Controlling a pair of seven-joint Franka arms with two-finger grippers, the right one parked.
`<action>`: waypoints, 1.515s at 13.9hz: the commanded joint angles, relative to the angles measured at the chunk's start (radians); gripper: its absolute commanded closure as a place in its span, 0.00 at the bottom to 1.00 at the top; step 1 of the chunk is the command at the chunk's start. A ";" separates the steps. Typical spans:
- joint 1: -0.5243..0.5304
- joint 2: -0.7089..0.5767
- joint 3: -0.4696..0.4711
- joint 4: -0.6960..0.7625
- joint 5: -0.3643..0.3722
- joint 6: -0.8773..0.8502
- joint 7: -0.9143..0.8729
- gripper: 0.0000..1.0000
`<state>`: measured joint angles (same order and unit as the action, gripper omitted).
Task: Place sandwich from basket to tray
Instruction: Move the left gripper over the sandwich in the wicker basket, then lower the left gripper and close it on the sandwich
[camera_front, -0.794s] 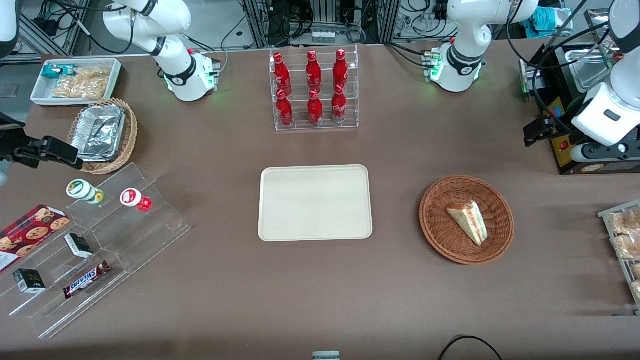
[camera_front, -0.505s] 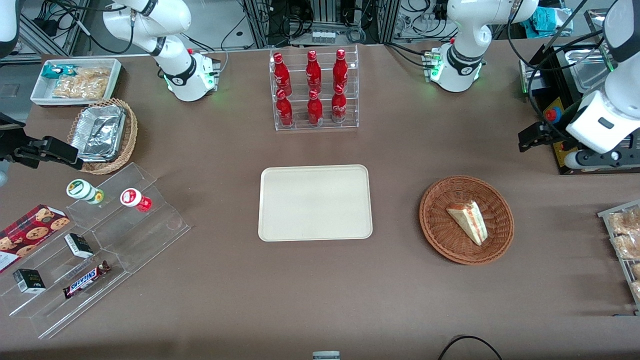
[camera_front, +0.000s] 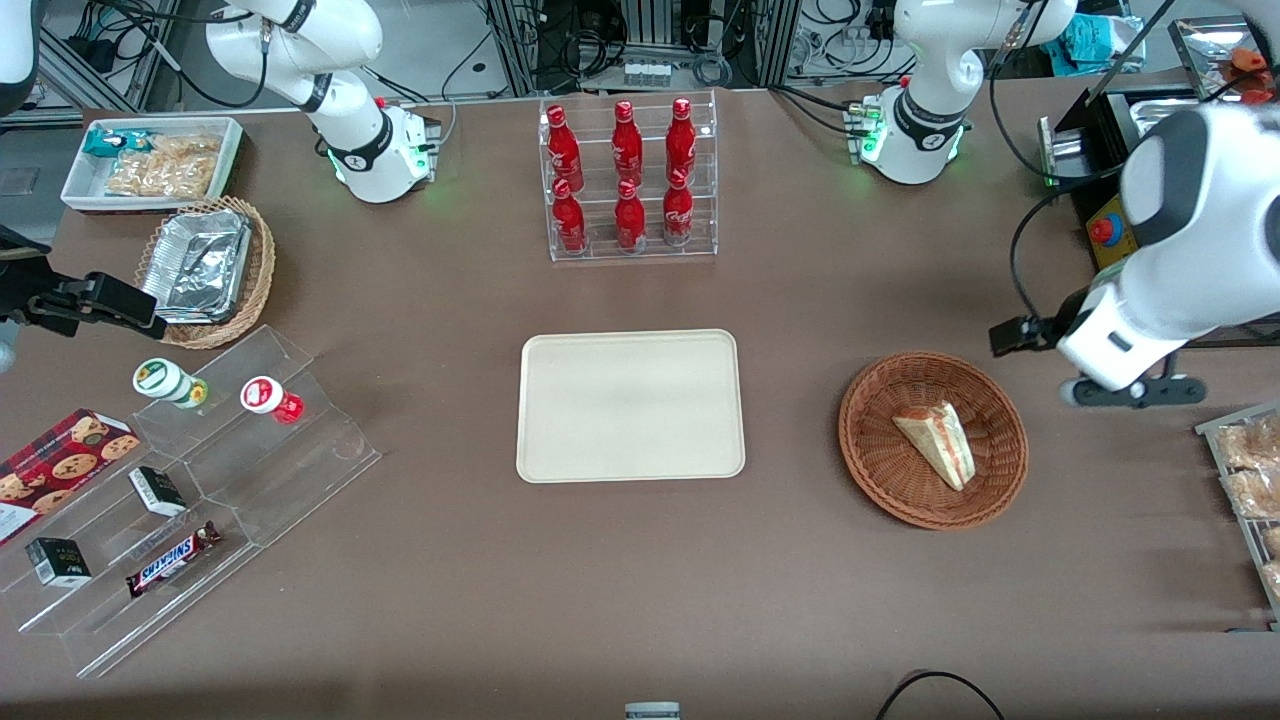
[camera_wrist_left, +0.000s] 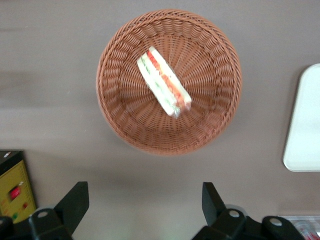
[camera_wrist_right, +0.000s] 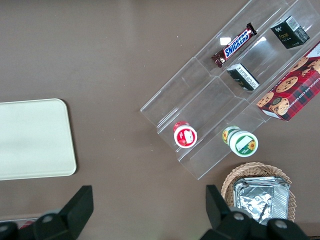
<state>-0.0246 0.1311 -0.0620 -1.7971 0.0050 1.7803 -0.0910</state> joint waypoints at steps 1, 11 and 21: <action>-0.008 -0.007 0.007 -0.181 -0.008 0.250 -0.016 0.00; -0.043 0.127 0.005 -0.275 -0.005 0.568 -0.844 0.00; -0.043 0.232 -0.004 -0.274 -0.013 0.640 -0.883 0.52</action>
<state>-0.0577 0.3516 -0.0679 -2.0788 0.0035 2.4091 -0.9563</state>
